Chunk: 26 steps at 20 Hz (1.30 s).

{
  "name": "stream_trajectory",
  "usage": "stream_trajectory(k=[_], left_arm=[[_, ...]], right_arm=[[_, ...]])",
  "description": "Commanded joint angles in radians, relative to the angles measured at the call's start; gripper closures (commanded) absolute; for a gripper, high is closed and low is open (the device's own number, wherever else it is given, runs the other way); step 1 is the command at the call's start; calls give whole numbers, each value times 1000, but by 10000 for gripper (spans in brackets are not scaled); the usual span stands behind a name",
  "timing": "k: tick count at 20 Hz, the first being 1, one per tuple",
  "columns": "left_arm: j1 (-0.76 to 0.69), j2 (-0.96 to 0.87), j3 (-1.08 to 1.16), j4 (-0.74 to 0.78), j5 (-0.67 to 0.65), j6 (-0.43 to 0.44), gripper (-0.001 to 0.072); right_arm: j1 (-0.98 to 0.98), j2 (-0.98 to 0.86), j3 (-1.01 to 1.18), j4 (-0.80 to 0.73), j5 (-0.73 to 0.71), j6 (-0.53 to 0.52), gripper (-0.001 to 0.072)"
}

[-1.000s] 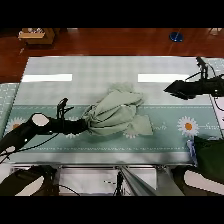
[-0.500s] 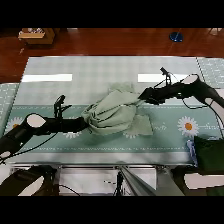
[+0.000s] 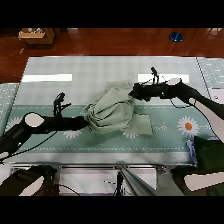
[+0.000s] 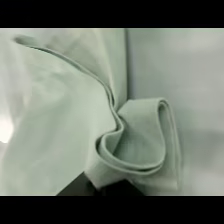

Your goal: Fold the shirts.

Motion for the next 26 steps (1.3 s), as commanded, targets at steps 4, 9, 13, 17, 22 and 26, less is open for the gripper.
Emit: stream_trajectory(k=[4,9,13,17,22,26], left_arm=[[55,188,303,10,-27,24,681],[94,286,692,10,-32,24,681],[94,289,971,10,-73,24,681],[94,291,1150,59,-213,19,682],[94,332,1189,292,-542,-177,682],[94,344,1189,435,-717,-232,682]], right_arm=[[-163,258,147,5,171,-36,686],[-218,555,274,5,185,-30,686],[-218,720,401,2,169,13,686],[-218,840,510,-283,162,138,687],[-218,945,532,-785,423,342,686],[-218,954,532,-991,649,347,686]])
